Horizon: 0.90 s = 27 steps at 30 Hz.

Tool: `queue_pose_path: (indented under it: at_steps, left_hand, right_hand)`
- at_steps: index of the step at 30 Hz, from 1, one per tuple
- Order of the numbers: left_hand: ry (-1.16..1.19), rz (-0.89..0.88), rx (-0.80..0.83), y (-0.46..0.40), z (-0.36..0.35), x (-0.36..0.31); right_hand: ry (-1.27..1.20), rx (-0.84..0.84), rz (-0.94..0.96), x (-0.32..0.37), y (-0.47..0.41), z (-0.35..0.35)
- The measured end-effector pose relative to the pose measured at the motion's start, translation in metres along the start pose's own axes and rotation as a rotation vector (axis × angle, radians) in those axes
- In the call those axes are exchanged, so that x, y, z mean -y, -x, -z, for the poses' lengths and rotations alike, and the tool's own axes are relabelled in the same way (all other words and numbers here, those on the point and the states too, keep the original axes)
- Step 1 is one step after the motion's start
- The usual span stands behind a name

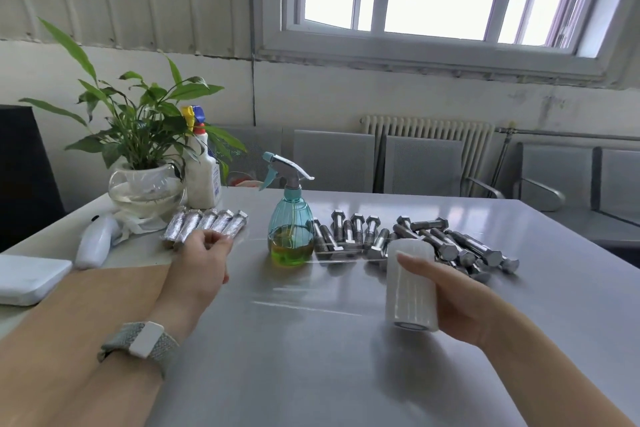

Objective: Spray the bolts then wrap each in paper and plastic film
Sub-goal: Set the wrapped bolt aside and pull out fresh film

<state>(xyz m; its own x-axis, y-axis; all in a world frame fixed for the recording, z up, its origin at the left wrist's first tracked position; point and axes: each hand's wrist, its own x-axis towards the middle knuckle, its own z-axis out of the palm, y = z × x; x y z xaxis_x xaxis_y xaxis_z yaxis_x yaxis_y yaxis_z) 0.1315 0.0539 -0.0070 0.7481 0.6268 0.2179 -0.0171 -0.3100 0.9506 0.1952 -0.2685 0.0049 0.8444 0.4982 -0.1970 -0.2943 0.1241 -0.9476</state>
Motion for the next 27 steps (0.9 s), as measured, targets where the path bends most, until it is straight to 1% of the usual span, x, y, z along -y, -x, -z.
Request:
queue_pose_path:
  at_steps: [2, 5, 7, 8, 10, 12, 13, 15, 16, 18, 19, 21, 23, 24, 27]
  left_hand:
    - [-0.136, -0.062, -0.025, 0.001, 0.006, -0.006]
    - [-0.336, -0.123, -0.013, 0.005, 0.014, -0.005]
    - [-0.505, -0.162, 0.007, 0.013, 0.017, 0.004]
    - [-0.568, -0.18, 0.022, 0.018, 0.018, 0.008]
    - [-0.642, -0.202, 0.049, 0.026, 0.022, 0.013]
    - [-0.712, -0.212, 0.055, 0.033, 0.027, 0.013]
    - [-0.779, -0.225, 0.048, 0.036, 0.028, 0.012]
    - [-1.012, -0.313, 0.028, 0.042, 0.028, 0.014]
    - [-1.128, -0.359, 0.038, 0.046, 0.026, 0.015]
    - [-1.25, -0.415, 0.082, 0.052, 0.022, 0.02]
    - [-1.272, -0.426, 0.089, 0.054, 0.021, 0.022]
    - [-1.266, -0.45, 0.049, 0.055, 0.02, 0.025]
    - [-1.199, -0.483, -0.006, 0.057, 0.019, 0.026]
    - [-1.16, -0.497, -0.006, 0.058, 0.018, 0.027]
    - [-1.137, -0.522, -0.013, 0.059, 0.014, 0.027]
  right_hand:
    - [0.049, -0.029, 0.015, 0.0, 0.002, 0.003]
    - [0.153, -0.074, 0.004, -0.002, 0.008, 0.004]
    - [0.22, -0.103, -0.025, 0.0, 0.015, 0.008]
    - [0.229, -0.088, -0.064, 0.002, 0.019, 0.011]
    - [0.219, -0.042, -0.128, 0.006, 0.029, 0.016]
    - [0.287, -0.063, -0.149, 0.007, 0.036, 0.022]
    - [0.335, -0.102, -0.142, 0.006, 0.039, 0.024]
    - [0.403, -0.151, -0.111, 0.004, 0.045, 0.025]
    - [0.424, -0.165, -0.093, 0.004, 0.047, 0.025]
    - [0.461, -0.182, -0.061, 0.004, 0.05, 0.026]
    - [0.495, -0.191, -0.051, 0.004, 0.051, 0.026]
    - [0.596, -0.242, -0.023, 0.003, 0.052, 0.024]
    - [0.689, -0.324, 0.026, 0.002, 0.051, 0.024]
    - [0.737, -0.363, 0.045, 0.001, 0.049, 0.026]
    - [0.898, -0.501, 0.016, 0.001, 0.041, 0.04]
